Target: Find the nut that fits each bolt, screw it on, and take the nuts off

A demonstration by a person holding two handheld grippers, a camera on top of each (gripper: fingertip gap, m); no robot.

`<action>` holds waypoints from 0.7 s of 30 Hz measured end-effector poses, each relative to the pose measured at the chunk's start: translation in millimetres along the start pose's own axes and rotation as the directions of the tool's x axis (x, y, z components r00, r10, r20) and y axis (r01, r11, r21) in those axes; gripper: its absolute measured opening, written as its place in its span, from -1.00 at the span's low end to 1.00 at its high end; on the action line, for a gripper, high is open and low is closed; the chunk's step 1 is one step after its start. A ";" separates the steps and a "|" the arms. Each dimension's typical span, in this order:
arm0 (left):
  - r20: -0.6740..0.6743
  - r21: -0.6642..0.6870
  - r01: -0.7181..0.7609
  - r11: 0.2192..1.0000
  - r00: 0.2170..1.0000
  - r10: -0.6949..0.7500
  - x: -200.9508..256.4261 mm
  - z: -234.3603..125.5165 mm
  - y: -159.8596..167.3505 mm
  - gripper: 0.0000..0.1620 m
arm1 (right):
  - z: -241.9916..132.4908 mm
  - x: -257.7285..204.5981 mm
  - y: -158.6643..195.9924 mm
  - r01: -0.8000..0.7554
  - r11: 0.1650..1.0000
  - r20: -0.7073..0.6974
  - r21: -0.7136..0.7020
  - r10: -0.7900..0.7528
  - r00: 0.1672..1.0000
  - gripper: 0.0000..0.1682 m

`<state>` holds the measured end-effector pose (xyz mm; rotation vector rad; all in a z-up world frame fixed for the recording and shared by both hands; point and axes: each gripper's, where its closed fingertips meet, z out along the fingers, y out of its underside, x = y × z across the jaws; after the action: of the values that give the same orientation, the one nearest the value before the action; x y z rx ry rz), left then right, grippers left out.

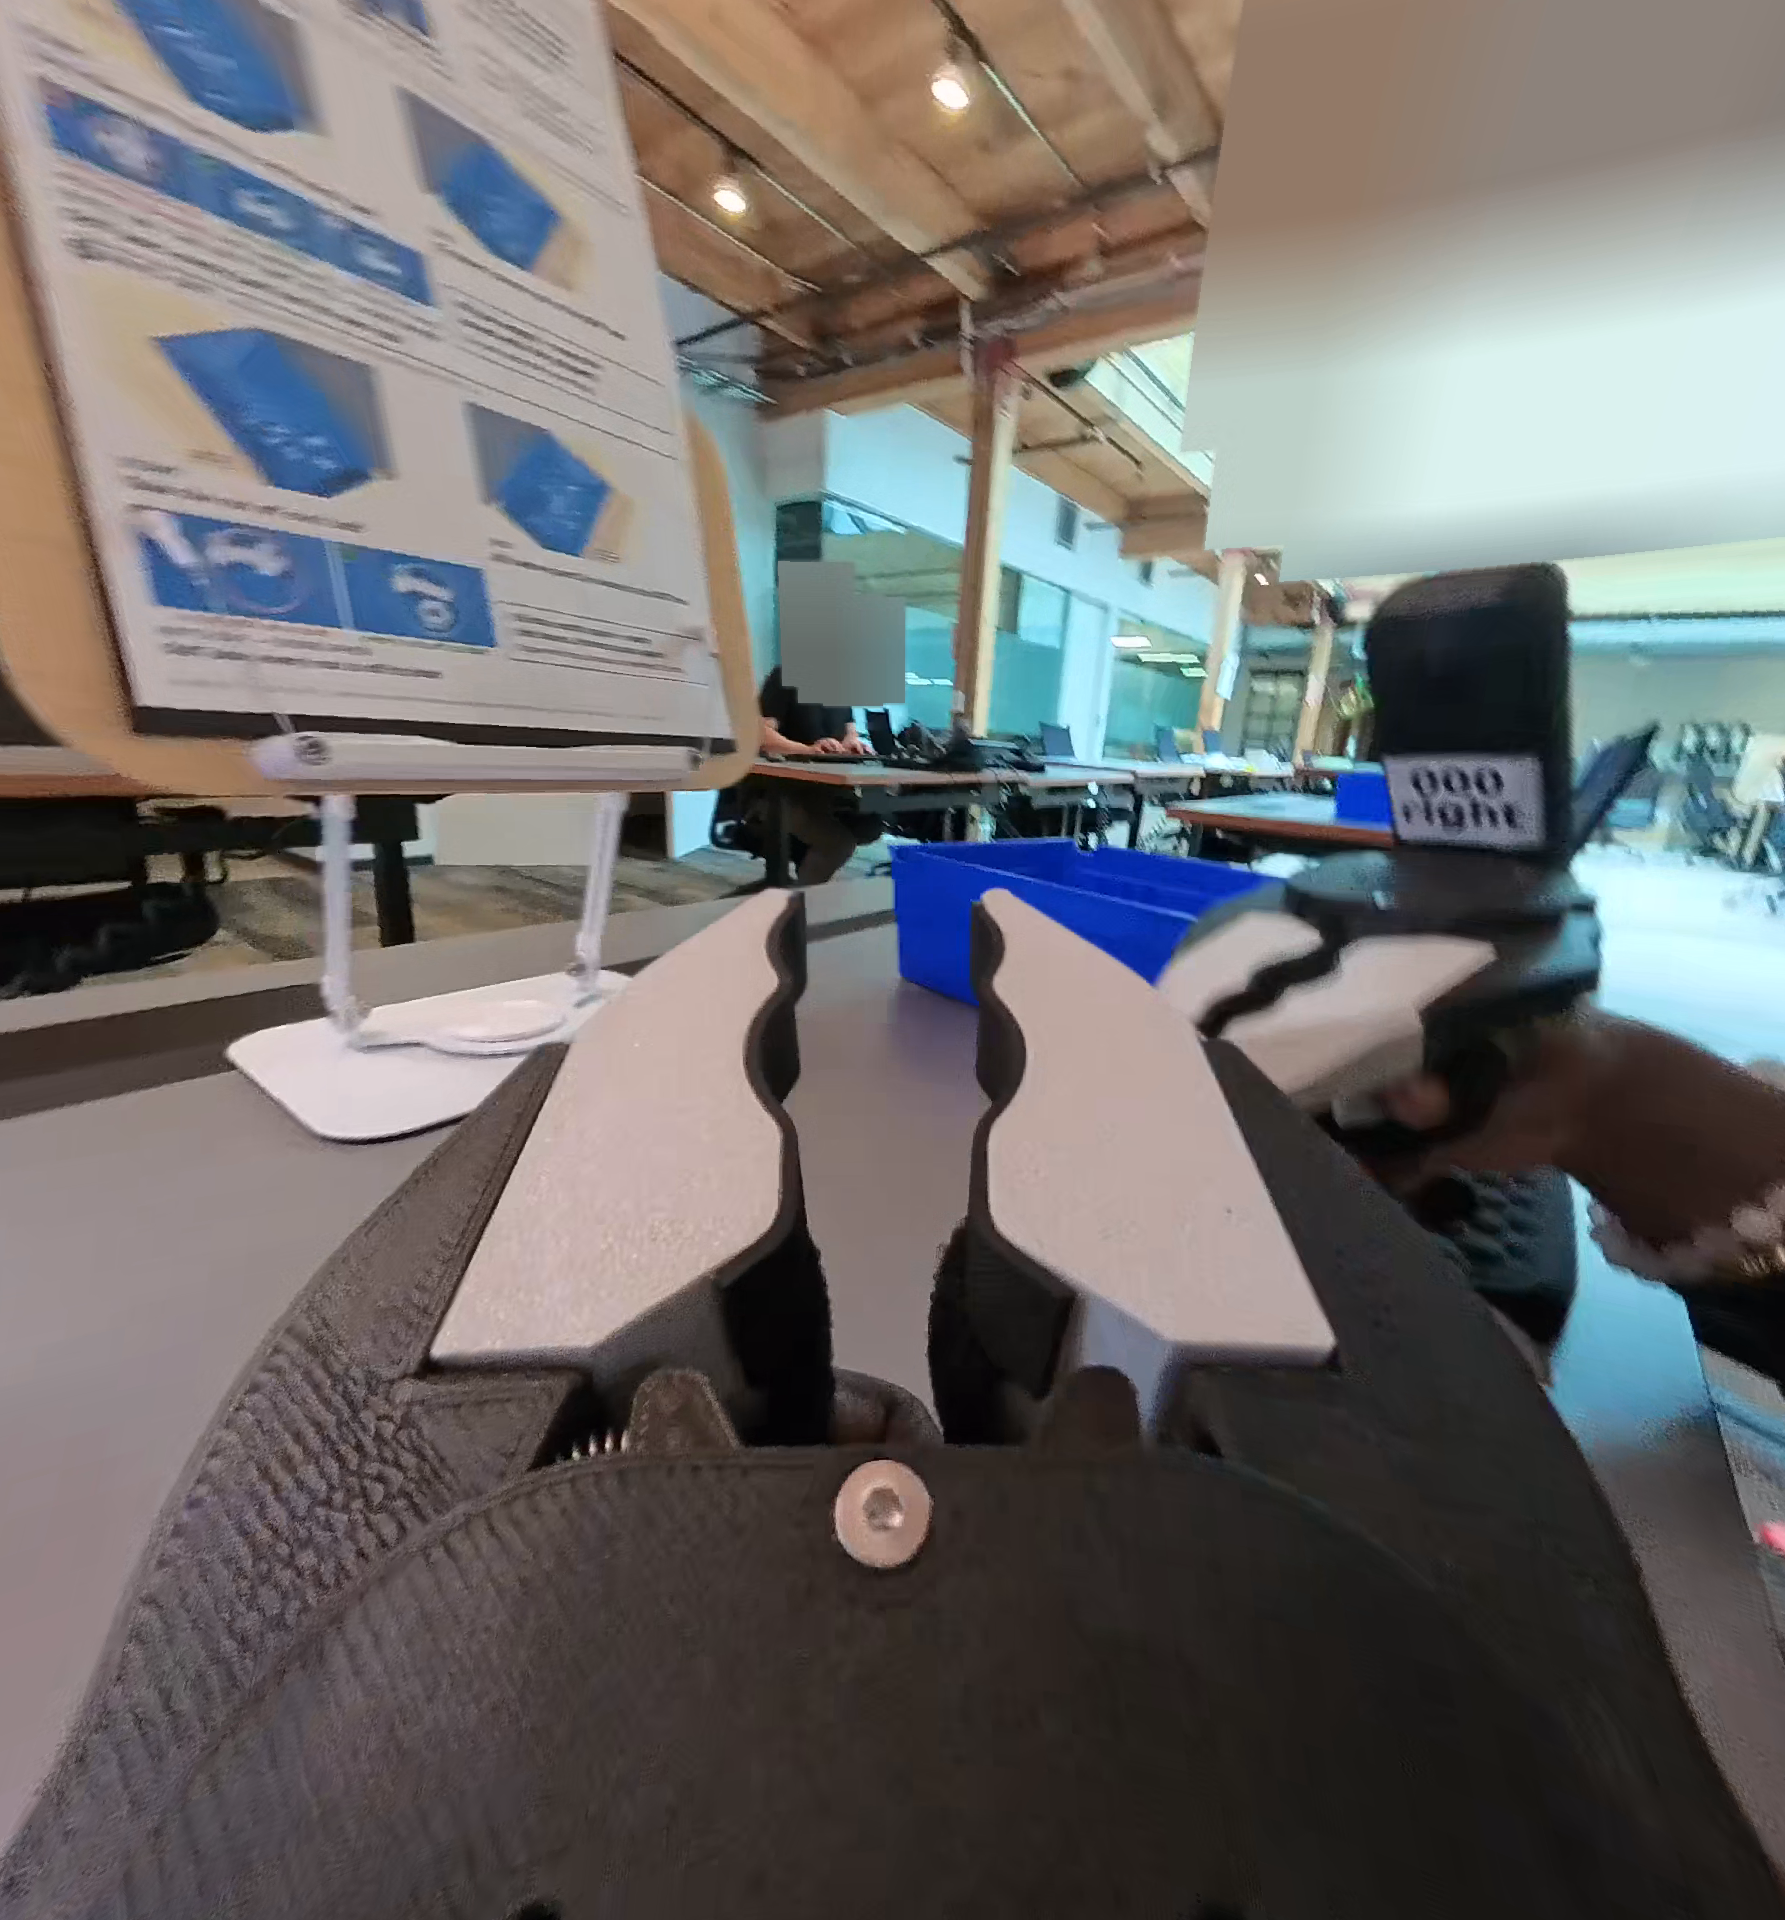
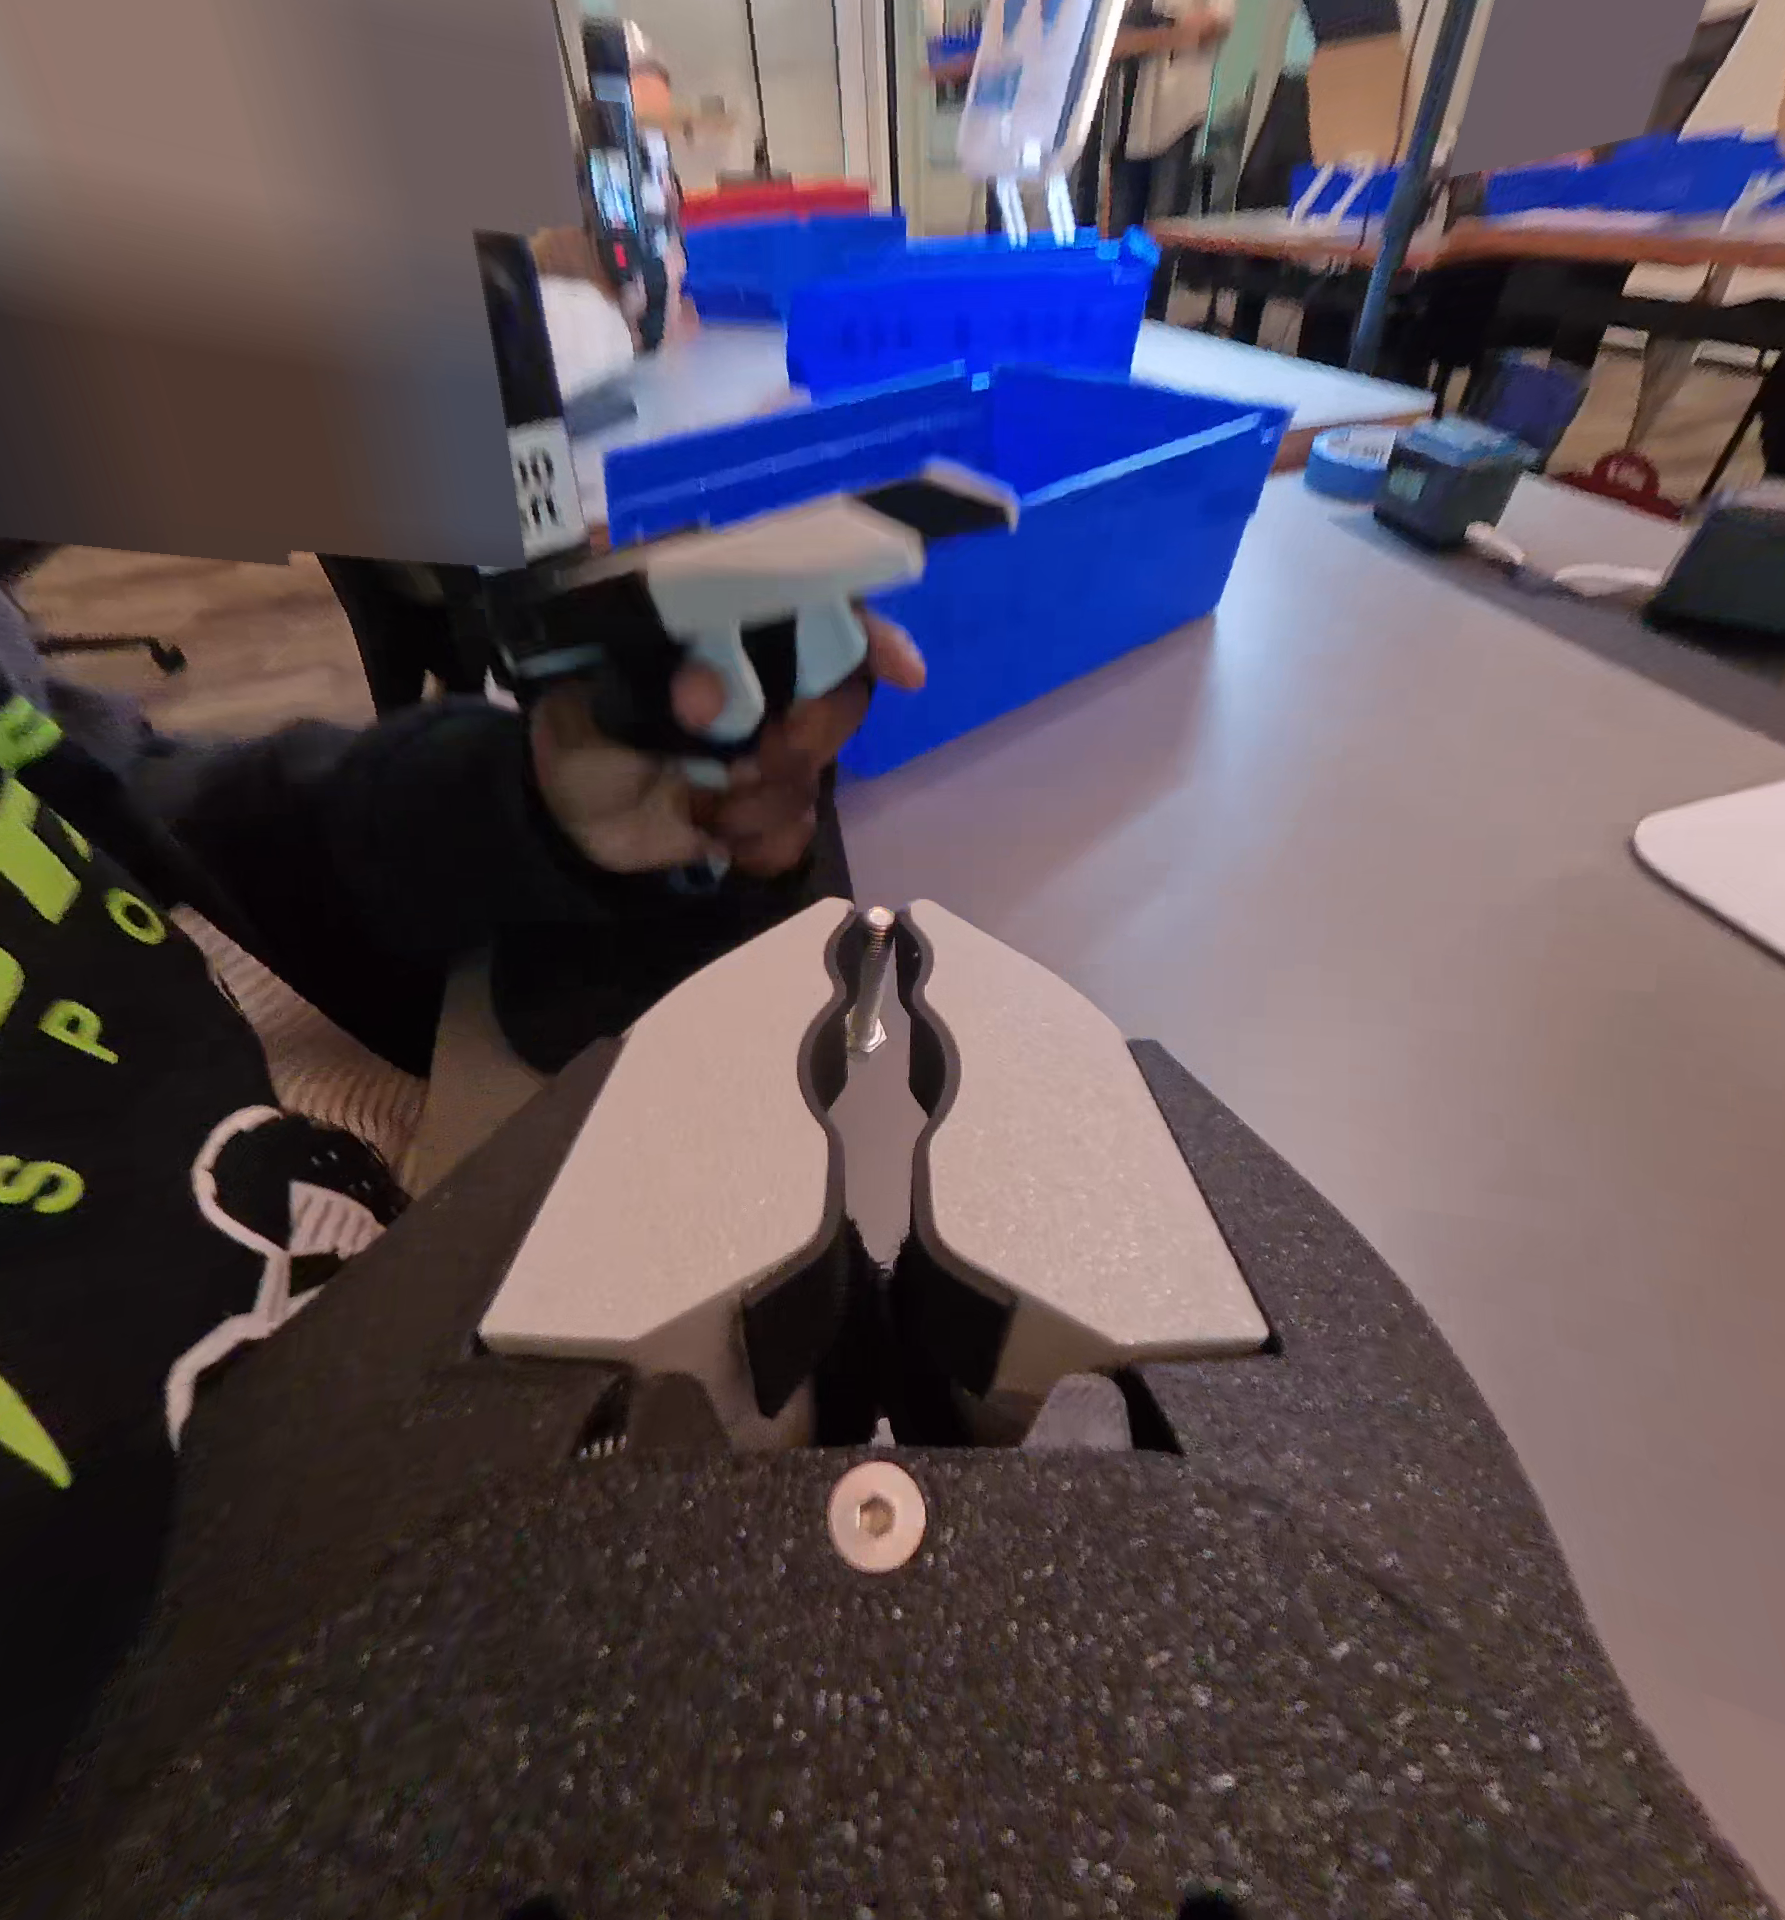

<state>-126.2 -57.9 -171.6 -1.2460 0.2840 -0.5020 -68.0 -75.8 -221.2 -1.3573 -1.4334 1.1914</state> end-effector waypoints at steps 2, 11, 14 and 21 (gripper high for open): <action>0.039 0.027 0.029 0.999 0.999 -0.030 -9.1 -2.5 -3.8 -0.64 | 9.1 -0.7 17.1 0.023 0.996 -0.015 -0.087 -0.024 1.000 -0.93; 0.075 0.036 0.000 0.999 0.997 -0.003 -14.5 -5.3 -5.2 -0.65 | 31.0 6.1 64.8 0.025 0.955 -0.053 -0.296 -0.043 0.998 -0.93; 0.075 0.046 0.004 0.999 0.997 -0.008 -14.9 -6.2 -7.0 -0.65 | 31.5 7.8 67.8 0.023 0.951 -0.061 -0.308 -0.044 0.997 -0.93; 0.074 0.049 -0.007 0.999 0.997 0.004 -13.9 -7.0 -7.9 -0.65 | 31.0 6.9 69.6 0.034 0.947 -0.059 -0.321 -0.055 0.997 -0.91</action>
<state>-143.0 -58.5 -167.1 -1.2129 0.2111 -0.4545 -82.8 -73.7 -296.2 -1.5573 -1.6508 0.9007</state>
